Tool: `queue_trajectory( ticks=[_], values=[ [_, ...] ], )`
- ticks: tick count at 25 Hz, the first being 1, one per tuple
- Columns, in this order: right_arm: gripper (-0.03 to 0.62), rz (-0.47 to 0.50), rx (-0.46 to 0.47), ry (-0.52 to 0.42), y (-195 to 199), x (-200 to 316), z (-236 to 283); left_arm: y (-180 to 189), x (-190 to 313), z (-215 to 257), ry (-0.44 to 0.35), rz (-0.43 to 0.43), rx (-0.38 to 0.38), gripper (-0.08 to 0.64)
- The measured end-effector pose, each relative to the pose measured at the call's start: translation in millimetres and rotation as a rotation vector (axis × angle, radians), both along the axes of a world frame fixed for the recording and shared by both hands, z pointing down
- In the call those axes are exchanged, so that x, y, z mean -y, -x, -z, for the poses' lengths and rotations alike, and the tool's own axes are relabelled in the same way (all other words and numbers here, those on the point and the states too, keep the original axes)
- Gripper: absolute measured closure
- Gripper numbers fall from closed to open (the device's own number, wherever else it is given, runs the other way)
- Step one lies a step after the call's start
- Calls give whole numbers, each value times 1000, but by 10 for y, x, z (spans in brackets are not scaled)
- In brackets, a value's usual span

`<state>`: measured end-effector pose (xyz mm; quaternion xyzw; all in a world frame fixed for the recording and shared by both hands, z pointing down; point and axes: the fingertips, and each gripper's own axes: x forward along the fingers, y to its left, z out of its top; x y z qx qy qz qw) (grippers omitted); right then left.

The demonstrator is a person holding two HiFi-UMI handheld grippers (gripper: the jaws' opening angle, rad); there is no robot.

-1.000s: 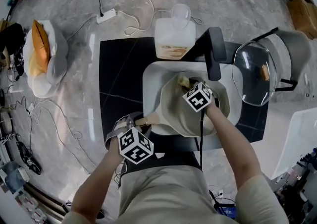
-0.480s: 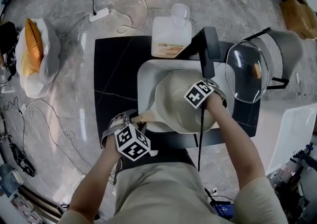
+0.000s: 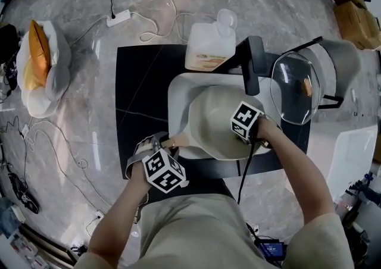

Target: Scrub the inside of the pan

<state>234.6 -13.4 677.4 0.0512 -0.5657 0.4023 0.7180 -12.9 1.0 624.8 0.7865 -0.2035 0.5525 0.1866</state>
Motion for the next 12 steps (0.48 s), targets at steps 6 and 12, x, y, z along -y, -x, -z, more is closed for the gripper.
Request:
queue_trajectory(
  ticks=[6,12],
  values=[
    [428,-96,250,116,825,-332,61,-9,6,2,-3,-2,-3,327],
    [423,-144,372,-70,1291,102,-189,-2,18,18,14,3,-15,325]
  ],
)
